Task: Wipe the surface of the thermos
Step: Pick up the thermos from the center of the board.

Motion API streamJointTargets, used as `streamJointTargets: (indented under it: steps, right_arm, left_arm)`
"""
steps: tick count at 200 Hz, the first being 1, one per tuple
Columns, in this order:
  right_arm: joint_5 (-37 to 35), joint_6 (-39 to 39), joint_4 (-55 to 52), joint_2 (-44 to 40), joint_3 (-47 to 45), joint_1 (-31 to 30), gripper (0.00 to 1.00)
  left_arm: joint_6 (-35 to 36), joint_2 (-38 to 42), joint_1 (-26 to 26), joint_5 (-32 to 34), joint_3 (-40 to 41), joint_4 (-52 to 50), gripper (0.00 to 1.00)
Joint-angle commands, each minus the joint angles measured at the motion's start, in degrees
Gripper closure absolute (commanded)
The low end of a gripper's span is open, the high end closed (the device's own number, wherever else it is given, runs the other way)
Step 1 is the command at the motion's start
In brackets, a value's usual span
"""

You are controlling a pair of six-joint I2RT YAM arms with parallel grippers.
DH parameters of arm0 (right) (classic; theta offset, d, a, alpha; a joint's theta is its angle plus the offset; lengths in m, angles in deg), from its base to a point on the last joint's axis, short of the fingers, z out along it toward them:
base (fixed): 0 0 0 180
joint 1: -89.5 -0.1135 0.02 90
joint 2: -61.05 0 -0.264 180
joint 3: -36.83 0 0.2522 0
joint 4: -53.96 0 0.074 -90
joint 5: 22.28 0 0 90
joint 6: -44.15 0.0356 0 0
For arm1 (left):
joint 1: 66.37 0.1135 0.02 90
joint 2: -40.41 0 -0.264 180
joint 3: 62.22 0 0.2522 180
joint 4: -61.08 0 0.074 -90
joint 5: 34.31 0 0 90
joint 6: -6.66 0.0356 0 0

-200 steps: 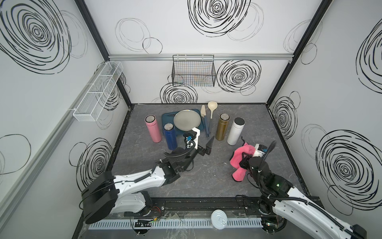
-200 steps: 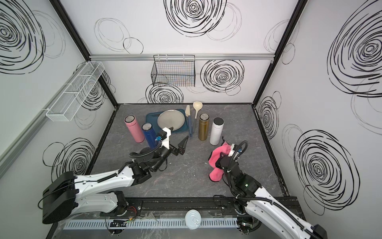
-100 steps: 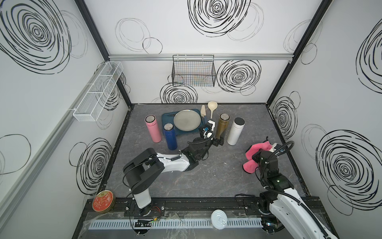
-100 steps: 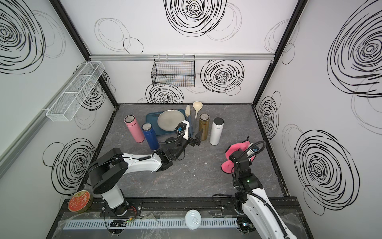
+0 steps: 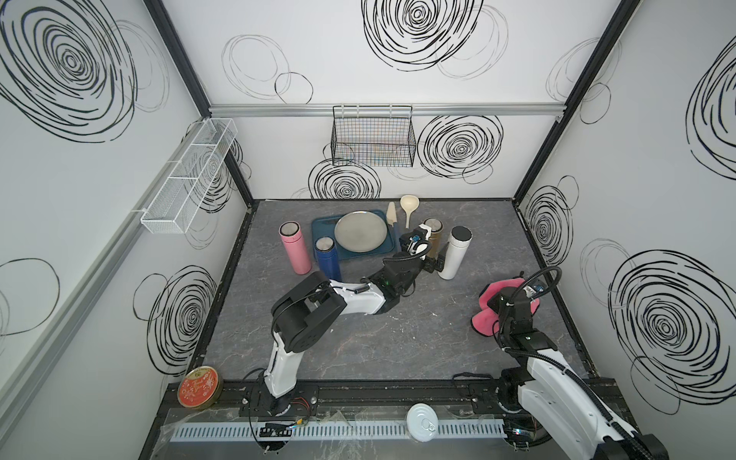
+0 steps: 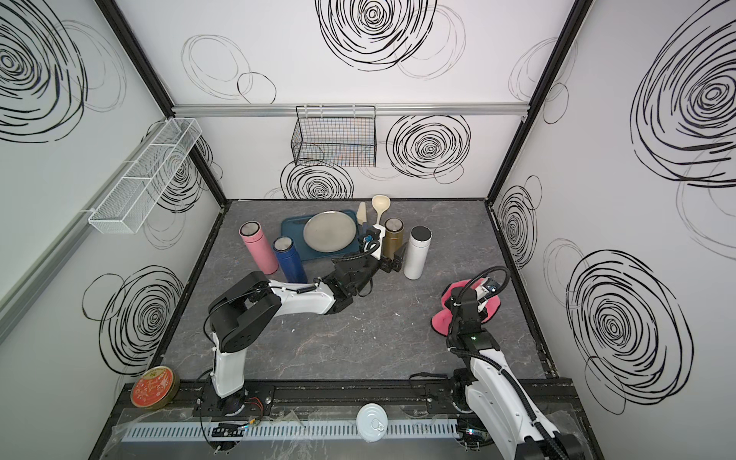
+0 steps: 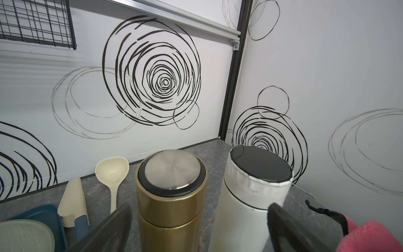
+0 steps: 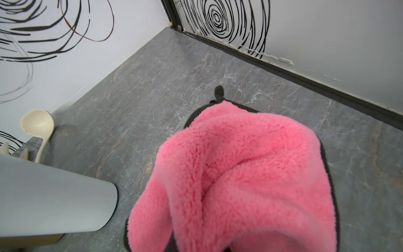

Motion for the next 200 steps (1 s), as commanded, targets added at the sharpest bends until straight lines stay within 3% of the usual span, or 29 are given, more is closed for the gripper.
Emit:
streamJointTargets:
  steps: [1,155,200]
  right_arm:
    - [0.79,-0.55,1.02,1.28,2.6,0.21,1.0]
    - [1.86,-1.15,1.59,1.4,2.46,0.18,1.0]
    - [2.27,-1.39,1.81,1.56,2.41,0.18,1.0]
  left_arm:
    - [-1.06,-1.79,0.11,3.5,-2.7,-1.13,0.01]
    - [-6.39,-9.52,1.89,7.96,-15.07,-10.56,0.0]
    - [-6.49,-11.34,2.62,6.43,-17.5,-11.08,0.07]
